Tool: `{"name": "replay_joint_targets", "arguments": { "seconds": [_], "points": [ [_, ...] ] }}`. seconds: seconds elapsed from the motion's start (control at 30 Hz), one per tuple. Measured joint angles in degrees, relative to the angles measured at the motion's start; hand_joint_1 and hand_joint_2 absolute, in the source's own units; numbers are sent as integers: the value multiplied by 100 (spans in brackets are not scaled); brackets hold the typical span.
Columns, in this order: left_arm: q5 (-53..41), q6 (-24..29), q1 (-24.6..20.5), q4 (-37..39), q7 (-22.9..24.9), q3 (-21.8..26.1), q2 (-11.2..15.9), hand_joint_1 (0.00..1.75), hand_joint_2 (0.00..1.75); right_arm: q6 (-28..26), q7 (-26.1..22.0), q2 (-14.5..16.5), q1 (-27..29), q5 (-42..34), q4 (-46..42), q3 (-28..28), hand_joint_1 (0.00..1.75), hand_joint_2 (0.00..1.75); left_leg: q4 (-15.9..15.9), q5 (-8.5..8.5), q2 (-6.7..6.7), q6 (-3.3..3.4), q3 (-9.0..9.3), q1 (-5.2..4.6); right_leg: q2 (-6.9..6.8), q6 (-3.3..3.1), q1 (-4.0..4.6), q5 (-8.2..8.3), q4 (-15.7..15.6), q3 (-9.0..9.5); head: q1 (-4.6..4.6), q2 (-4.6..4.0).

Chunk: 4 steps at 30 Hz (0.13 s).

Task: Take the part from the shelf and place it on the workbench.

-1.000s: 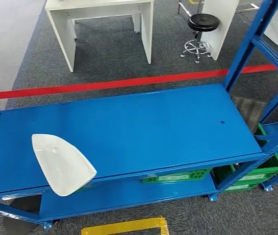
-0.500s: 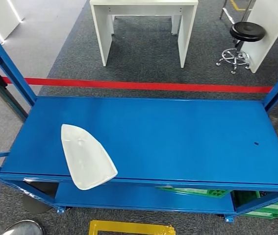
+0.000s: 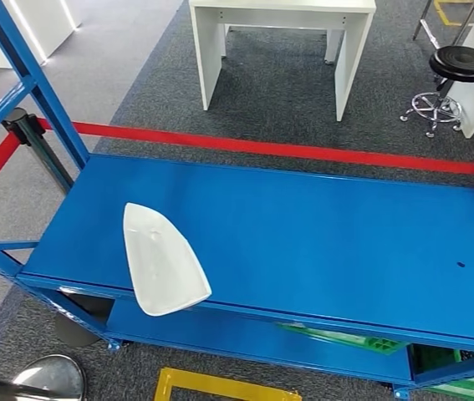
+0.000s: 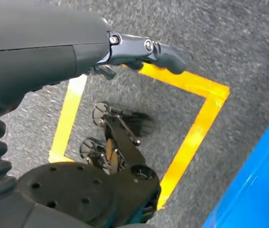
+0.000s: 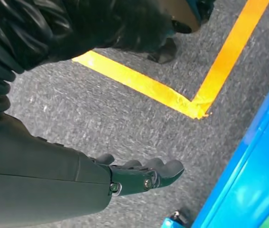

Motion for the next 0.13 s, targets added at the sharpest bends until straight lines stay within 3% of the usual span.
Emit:
{"name": "replay_joint_targets", "arguments": {
  "seconds": [0.07,0.13],
  "points": [
    [5,-3,7,0,-1,-20,-4,0,175,-48,39,1,-10,0,0,-3,0,175,-35,-2,-6,-58,12,1,1,1,-1,-13,-2,-18,8,0],
    [8,-4,16,0,-1,-27,-7,0,175,-81,53,1,-8,1,0,-4,0,175,-29,-17,-7,-52,15,-5,2,15,-9,-9,-20,-12,11,0]
  ]
}}
